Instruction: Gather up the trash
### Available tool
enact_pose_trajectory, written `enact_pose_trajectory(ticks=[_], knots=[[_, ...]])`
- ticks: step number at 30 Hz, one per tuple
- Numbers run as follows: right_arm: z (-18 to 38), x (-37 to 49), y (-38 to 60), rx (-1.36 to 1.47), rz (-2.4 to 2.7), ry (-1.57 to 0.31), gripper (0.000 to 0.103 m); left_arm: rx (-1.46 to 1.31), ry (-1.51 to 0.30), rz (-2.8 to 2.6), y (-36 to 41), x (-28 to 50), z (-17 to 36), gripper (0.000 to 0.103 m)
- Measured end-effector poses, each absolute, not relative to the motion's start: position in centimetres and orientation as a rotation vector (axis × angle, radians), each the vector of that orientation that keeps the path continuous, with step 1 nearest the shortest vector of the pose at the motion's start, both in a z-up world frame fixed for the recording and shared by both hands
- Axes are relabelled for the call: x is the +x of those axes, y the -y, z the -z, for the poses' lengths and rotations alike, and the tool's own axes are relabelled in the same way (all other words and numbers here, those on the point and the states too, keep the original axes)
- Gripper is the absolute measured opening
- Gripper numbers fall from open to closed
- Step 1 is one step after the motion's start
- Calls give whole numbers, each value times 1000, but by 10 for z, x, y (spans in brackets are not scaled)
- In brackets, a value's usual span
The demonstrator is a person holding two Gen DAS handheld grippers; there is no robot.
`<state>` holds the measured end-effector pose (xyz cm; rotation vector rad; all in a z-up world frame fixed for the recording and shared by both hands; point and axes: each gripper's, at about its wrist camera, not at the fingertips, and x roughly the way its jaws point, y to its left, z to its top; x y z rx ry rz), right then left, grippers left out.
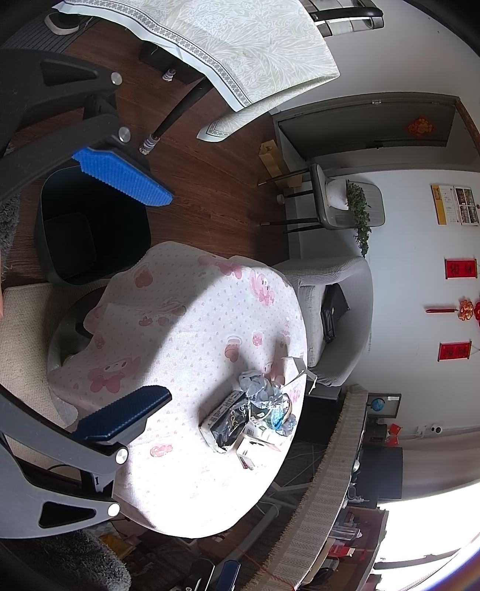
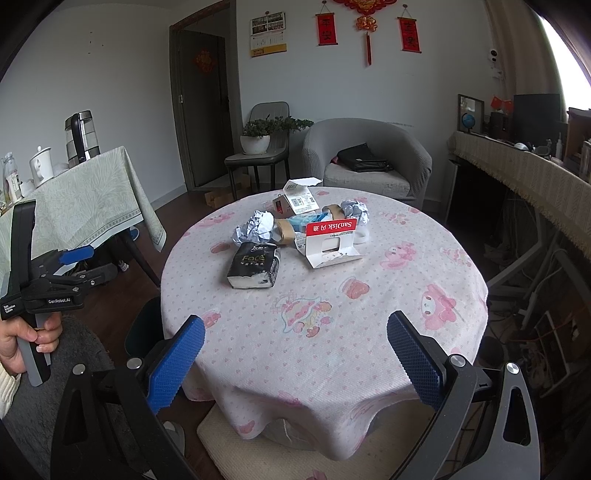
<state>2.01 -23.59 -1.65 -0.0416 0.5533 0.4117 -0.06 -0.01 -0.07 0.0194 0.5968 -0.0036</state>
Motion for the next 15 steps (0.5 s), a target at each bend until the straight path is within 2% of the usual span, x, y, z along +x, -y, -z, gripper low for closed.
enact_pose_trajectory(ticks=[15], knots=[[16, 21, 234, -46, -410, -556, 100, 21, -598, 4, 1, -1, 2, 100]])
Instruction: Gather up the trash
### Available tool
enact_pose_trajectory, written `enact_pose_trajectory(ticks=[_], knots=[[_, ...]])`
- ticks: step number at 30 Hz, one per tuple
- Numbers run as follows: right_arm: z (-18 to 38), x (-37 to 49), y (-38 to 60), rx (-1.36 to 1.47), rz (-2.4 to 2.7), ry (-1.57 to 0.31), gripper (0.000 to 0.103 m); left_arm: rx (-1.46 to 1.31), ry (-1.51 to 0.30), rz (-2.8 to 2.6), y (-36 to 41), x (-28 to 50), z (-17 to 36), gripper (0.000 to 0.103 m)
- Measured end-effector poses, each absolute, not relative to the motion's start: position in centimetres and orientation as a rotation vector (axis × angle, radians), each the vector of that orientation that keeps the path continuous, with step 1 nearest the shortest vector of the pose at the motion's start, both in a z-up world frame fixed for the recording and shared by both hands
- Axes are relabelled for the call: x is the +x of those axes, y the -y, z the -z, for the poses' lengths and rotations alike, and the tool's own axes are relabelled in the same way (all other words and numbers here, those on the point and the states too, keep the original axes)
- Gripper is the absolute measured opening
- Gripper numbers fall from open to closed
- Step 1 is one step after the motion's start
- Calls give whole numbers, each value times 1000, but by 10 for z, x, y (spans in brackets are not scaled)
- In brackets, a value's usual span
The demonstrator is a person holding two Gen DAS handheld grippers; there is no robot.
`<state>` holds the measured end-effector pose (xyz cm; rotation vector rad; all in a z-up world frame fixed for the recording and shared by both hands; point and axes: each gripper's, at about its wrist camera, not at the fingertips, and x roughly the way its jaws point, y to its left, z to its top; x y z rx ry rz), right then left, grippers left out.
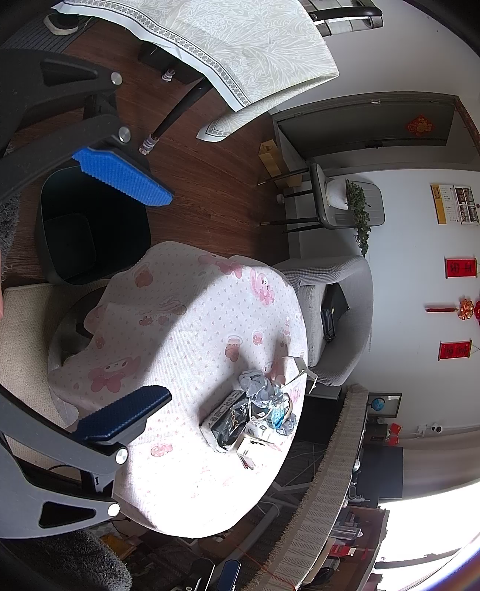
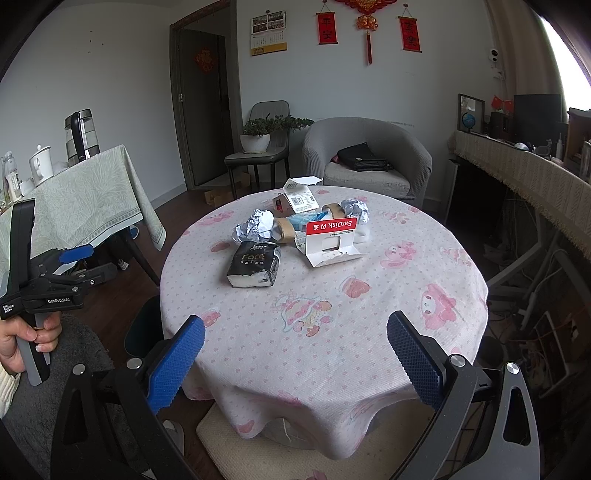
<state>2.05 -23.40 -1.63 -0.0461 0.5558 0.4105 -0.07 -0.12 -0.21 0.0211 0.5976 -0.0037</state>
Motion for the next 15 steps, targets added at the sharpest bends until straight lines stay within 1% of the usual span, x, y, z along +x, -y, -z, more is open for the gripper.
enact_pose_trajectory(ticks=[15], knots=[[16, 20, 234, -49, -409, -558, 100, 22, -599, 3, 2, -1, 3, 100]])
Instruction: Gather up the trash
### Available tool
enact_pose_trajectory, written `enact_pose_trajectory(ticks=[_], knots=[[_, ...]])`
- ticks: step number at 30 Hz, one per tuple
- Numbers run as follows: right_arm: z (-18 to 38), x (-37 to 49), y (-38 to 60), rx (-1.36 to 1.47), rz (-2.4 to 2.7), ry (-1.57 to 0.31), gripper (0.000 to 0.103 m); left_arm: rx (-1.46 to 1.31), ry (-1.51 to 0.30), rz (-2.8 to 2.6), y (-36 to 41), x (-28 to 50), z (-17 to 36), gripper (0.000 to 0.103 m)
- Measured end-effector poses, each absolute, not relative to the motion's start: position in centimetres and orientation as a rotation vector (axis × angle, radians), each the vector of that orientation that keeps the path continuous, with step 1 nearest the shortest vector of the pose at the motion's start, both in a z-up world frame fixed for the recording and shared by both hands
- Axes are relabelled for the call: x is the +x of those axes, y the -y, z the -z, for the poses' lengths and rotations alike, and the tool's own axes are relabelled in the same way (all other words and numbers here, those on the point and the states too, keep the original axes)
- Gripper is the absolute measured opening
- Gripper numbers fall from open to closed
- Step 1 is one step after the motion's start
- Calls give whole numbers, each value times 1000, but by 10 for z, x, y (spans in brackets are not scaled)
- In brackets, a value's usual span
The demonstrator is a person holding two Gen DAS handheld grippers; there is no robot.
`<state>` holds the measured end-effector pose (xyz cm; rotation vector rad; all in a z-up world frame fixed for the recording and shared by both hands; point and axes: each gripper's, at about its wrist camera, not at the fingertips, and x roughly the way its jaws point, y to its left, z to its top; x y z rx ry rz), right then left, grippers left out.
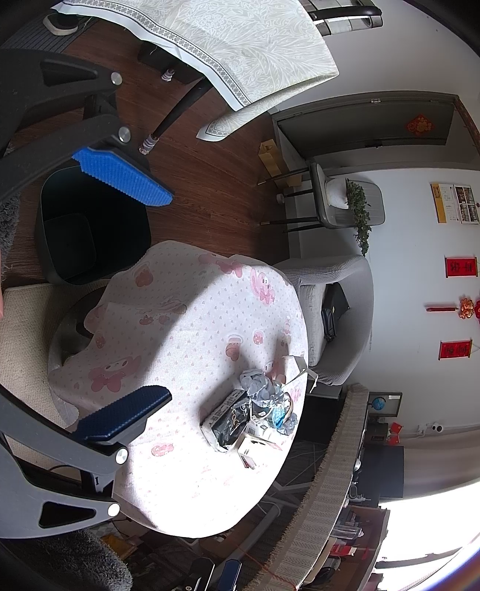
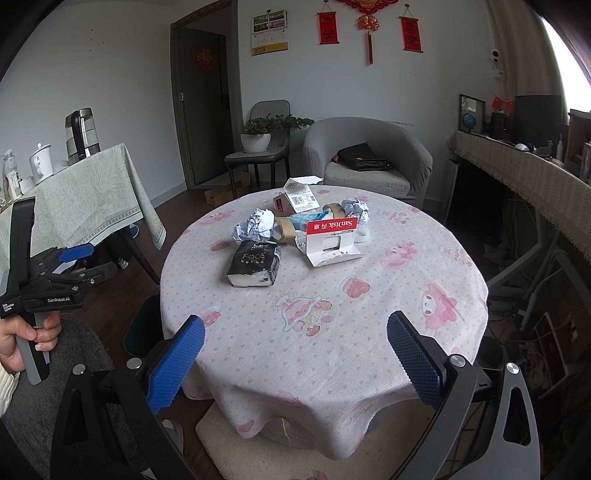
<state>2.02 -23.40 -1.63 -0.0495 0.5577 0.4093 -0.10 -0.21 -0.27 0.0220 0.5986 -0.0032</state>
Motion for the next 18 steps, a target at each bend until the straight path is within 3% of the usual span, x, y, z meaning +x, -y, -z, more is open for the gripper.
enact_pose_trajectory(ticks=[18], knots=[[17, 21, 234, -52, -409, -560, 100, 23, -599, 4, 2, -1, 3, 100]])
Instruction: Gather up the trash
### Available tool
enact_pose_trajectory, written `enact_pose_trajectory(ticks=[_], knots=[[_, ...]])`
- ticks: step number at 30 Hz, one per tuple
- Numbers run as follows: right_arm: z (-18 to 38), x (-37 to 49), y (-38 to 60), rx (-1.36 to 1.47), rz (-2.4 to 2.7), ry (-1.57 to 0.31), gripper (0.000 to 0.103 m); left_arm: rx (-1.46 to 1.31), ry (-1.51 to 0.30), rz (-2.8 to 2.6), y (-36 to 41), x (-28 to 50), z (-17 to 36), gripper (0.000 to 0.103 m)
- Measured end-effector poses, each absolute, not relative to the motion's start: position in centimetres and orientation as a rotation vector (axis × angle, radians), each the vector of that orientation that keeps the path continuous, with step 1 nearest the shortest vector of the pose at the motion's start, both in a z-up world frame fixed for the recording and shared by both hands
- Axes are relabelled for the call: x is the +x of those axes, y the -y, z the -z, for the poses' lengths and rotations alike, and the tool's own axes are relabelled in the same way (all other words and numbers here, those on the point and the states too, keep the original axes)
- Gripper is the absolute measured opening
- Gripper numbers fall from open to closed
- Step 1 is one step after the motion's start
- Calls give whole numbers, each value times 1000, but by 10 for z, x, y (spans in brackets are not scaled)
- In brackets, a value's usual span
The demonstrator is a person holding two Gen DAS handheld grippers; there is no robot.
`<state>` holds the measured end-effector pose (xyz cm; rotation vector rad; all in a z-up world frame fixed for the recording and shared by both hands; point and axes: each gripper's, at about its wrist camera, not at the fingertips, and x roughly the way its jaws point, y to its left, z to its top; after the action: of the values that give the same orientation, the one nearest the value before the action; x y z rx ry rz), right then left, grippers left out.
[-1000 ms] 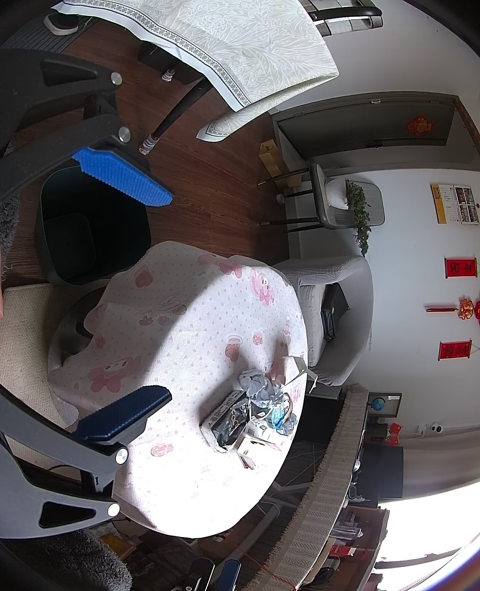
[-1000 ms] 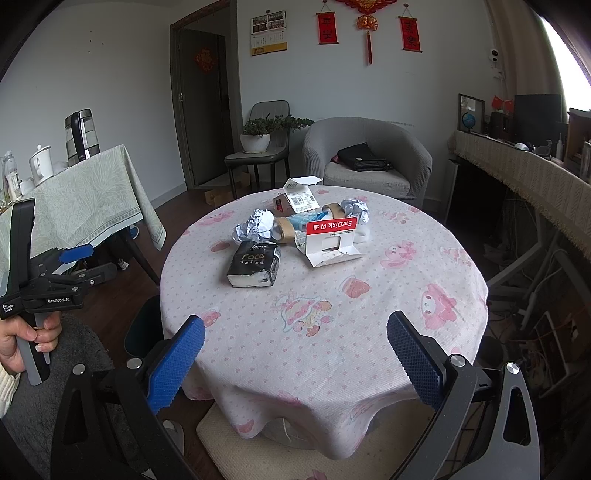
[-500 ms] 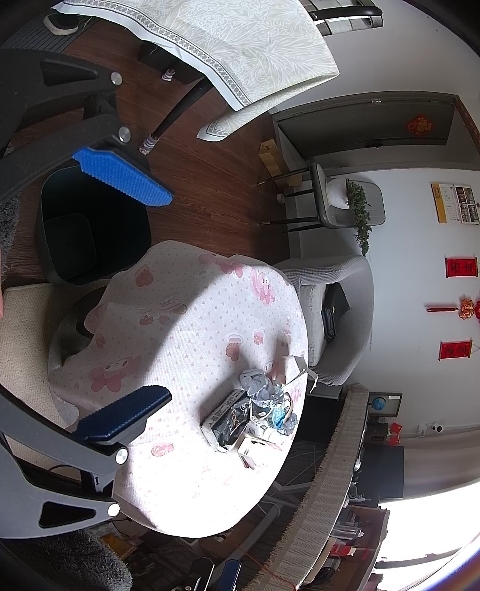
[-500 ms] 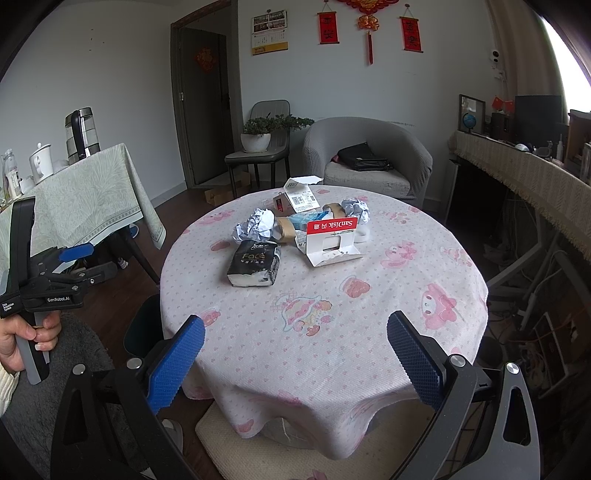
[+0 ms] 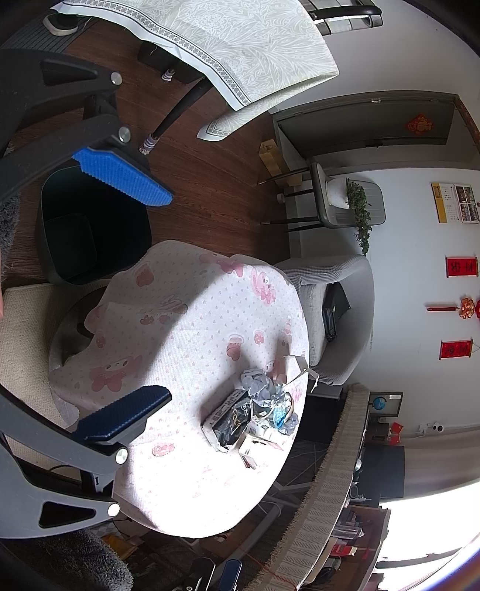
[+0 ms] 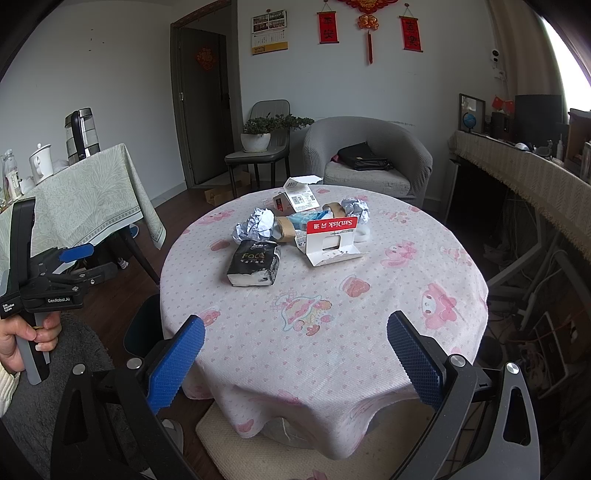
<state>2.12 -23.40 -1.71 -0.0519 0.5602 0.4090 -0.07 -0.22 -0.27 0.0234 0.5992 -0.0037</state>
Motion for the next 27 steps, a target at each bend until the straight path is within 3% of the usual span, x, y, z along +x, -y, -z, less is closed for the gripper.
enact_pose_trajectory(ticks=[27], knots=[[13, 15, 222, -115, -399, -540, 100, 24, -616, 10, 3, -1, 5, 99]])
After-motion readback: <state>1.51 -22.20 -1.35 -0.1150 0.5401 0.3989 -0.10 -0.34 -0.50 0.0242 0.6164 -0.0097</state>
